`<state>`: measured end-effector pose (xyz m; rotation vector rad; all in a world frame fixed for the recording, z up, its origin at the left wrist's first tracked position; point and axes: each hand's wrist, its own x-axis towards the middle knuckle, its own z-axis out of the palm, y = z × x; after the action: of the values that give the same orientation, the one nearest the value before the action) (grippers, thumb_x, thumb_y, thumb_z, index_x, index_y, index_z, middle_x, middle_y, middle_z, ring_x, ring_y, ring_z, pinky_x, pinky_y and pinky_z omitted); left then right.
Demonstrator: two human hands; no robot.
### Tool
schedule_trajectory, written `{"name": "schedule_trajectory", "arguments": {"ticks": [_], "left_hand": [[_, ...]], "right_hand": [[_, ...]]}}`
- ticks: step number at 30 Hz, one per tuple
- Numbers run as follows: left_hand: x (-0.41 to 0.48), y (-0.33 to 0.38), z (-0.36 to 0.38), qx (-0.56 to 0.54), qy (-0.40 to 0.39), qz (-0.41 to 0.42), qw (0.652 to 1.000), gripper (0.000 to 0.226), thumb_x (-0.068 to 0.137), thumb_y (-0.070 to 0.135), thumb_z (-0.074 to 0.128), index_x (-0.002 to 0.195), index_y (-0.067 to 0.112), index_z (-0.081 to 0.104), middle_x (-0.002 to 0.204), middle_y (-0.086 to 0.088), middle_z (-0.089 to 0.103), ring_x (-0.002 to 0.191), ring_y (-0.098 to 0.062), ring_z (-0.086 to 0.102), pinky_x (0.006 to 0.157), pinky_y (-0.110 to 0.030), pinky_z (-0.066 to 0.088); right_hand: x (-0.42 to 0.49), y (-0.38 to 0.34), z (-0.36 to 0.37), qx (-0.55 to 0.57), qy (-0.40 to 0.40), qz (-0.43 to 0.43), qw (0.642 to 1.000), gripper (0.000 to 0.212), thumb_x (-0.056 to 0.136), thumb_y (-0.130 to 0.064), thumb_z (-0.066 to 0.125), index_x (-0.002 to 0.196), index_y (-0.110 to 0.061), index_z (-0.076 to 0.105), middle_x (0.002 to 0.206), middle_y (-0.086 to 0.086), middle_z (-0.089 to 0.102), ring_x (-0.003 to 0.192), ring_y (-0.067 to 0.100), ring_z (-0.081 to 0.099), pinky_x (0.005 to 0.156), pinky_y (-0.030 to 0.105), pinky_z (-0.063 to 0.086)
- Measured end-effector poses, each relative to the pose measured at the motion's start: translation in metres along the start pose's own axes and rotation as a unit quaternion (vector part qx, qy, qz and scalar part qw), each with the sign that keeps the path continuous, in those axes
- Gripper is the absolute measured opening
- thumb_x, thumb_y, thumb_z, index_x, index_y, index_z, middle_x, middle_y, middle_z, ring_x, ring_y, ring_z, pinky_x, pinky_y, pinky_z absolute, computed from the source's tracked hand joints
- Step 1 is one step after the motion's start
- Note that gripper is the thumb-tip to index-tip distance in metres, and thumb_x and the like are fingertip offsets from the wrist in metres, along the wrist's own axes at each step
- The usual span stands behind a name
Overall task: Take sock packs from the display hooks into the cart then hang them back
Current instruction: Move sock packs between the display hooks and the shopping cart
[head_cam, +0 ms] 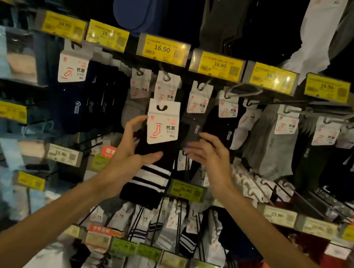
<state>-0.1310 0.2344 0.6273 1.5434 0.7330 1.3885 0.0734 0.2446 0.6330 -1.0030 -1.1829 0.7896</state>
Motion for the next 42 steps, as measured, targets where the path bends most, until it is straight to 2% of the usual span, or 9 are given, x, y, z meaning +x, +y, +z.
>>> {"name": "schedule_trajectory", "arguments": {"ticks": [6,11,14,18,24,30,36,39,42], "left_hand": [[-0.066,-0.046,0.033,-0.004,-0.067,-0.09,0.994,0.085,0.084,0.004,0.073,0.144,0.047,0.031,0.138,0.024,0.051,0.128,0.001,0.049,0.108,-0.036,0.044],[-0.116,-0.091,0.056,-0.027,-0.105,-0.164,0.981,0.083,0.086,0.006,0.072,0.143,0.052,0.033,0.142,0.027,0.045,0.123,0.014,0.046,0.089,-0.014,0.049],[-0.144,-0.122,0.065,-0.039,-0.106,-0.215,0.97,0.083,0.085,0.001,0.071,0.14,0.051,0.035,0.14,0.027,0.044,0.128,0.005,0.044,0.089,-0.012,0.049],[-0.172,-0.156,0.073,-0.019,-0.134,-0.254,0.958,0.086,0.086,-0.007,0.066,0.143,0.045,0.029,0.13,0.036,0.046,0.118,0.021,0.047,0.097,-0.012,0.046],[-0.2,-0.194,0.083,-0.04,-0.17,-0.324,0.93,0.079,0.091,-0.009,0.058,0.14,0.043,0.025,0.131,0.024,0.052,0.116,0.014,0.054,0.087,-0.014,0.05],[-0.227,-0.248,0.115,-0.009,-0.197,-0.371,0.907,0.085,0.092,-0.018,0.049,0.15,0.031,0.011,0.14,0.004,0.046,0.117,-0.005,0.052,0.081,-0.015,0.051],[-0.244,-0.306,0.146,0.047,-0.208,-0.398,0.892,0.078,0.087,-0.019,0.055,0.14,0.029,0.023,0.125,0.012,0.051,0.107,0.004,0.058,0.085,-0.02,0.052],[-0.225,-0.324,0.161,0.043,-0.166,-0.455,0.874,0.063,0.088,-0.007,0.064,0.137,0.021,0.037,0.131,-0.009,0.056,0.106,-0.016,0.061,0.086,-0.026,0.051],[-0.199,-0.34,0.169,0.073,-0.157,-0.484,0.858,0.031,0.093,0.011,0.066,0.122,0.015,0.055,0.113,-0.004,0.06,0.107,-0.024,0.062,0.078,-0.019,0.049]], "right_hand": [[-0.102,0.021,-0.022,0.011,-0.078,0.052,0.996,0.025,0.1,-0.024,0.049,0.123,-0.026,0.058,0.12,-0.004,0.068,0.112,0.009,0.064,0.092,0.025,0.053],[-0.138,0.058,-0.043,-0.02,-0.023,0.097,0.995,0.018,0.095,-0.017,0.058,0.113,-0.016,0.061,0.107,-0.002,0.072,0.098,0.006,0.068,0.077,0.022,0.055],[-0.155,0.082,-0.057,-0.02,-0.002,0.143,0.989,0.007,0.094,-0.012,0.059,0.1,-0.012,0.064,0.093,-0.006,0.073,0.088,0.007,0.07,0.066,0.018,0.053],[-0.184,0.12,-0.071,0.007,0.001,0.228,0.974,0.007,0.094,-0.01,0.061,0.098,-0.012,0.066,0.097,0.001,0.074,0.092,0.016,0.071,0.069,0.023,0.054],[-0.214,0.173,-0.073,0.122,0.077,0.315,0.938,0.012,0.094,-0.005,0.058,0.102,-0.01,0.065,0.106,0.008,0.072,0.098,0.024,0.068,0.077,0.035,0.057],[-0.247,0.22,-0.088,0.105,0.132,0.365,0.916,0.029,0.096,-0.013,0.057,0.125,-0.016,0.06,0.118,0.004,0.069,0.108,0.023,0.066,0.09,0.04,0.055],[-0.261,0.26,-0.13,0.054,0.137,0.394,0.907,0.018,0.097,-0.012,0.056,0.111,-0.008,0.067,0.11,0.016,0.071,0.101,0.036,0.067,0.089,0.051,0.054],[-0.253,0.282,-0.146,0.049,0.143,0.414,0.898,0.017,0.095,-0.014,0.059,0.107,-0.004,0.069,0.108,0.018,0.071,0.1,0.039,0.066,0.088,0.051,0.054],[-0.236,0.3,-0.157,0.055,0.141,0.433,0.889,0.024,0.095,-0.02,0.061,0.105,0.001,0.069,0.099,0.017,0.073,0.088,0.03,0.069,0.078,0.042,0.056]]}}
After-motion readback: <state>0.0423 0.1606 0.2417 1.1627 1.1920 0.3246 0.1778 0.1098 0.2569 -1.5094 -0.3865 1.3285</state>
